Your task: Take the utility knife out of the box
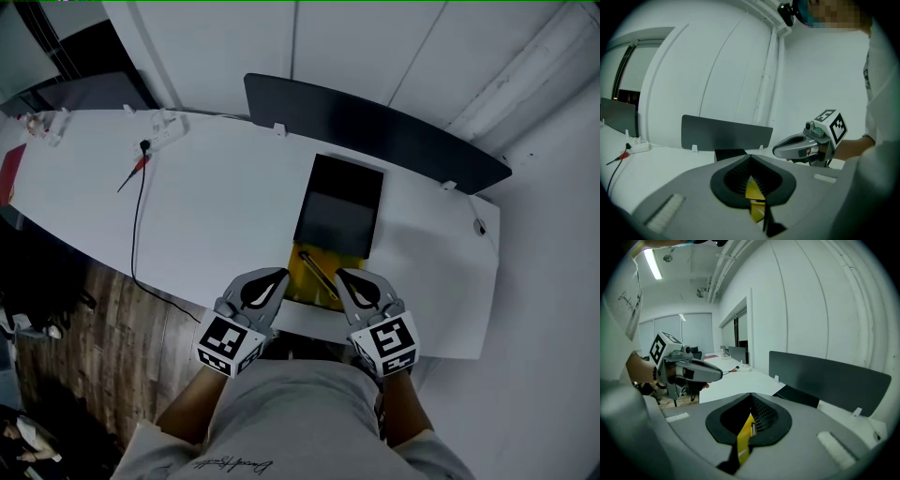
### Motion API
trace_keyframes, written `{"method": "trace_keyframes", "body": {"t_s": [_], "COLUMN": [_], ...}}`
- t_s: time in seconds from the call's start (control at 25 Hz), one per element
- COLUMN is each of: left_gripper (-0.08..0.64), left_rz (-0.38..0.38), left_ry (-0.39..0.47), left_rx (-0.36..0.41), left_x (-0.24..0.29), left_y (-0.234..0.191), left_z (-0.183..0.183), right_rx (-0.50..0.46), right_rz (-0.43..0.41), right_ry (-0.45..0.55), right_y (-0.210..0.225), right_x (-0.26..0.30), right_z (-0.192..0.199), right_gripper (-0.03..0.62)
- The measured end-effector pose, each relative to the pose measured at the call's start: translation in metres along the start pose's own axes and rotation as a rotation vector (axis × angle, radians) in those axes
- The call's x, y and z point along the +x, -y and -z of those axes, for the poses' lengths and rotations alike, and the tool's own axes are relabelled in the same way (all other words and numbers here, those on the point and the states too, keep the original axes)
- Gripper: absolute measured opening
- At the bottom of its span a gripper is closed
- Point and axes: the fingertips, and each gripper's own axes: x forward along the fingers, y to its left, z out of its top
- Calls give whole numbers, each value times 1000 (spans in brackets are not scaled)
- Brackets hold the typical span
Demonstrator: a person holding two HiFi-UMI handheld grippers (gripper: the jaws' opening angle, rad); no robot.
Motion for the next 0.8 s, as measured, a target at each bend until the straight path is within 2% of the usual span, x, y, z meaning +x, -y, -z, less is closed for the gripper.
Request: {"method": "trace_keyframes", "body": {"t_s": [0.8], "left_gripper": [2], "left_rz": [6], "left_ry": [-67], "left_rx": [-22], "left_x": [24], "left_y": [-21], "left_z": [37], "right_rx": [44], "right_rz": [0], "right_ry": [-104], "right_y": [18], "right_x": [30], "right_z": [50], "right_gripper": [15]}}
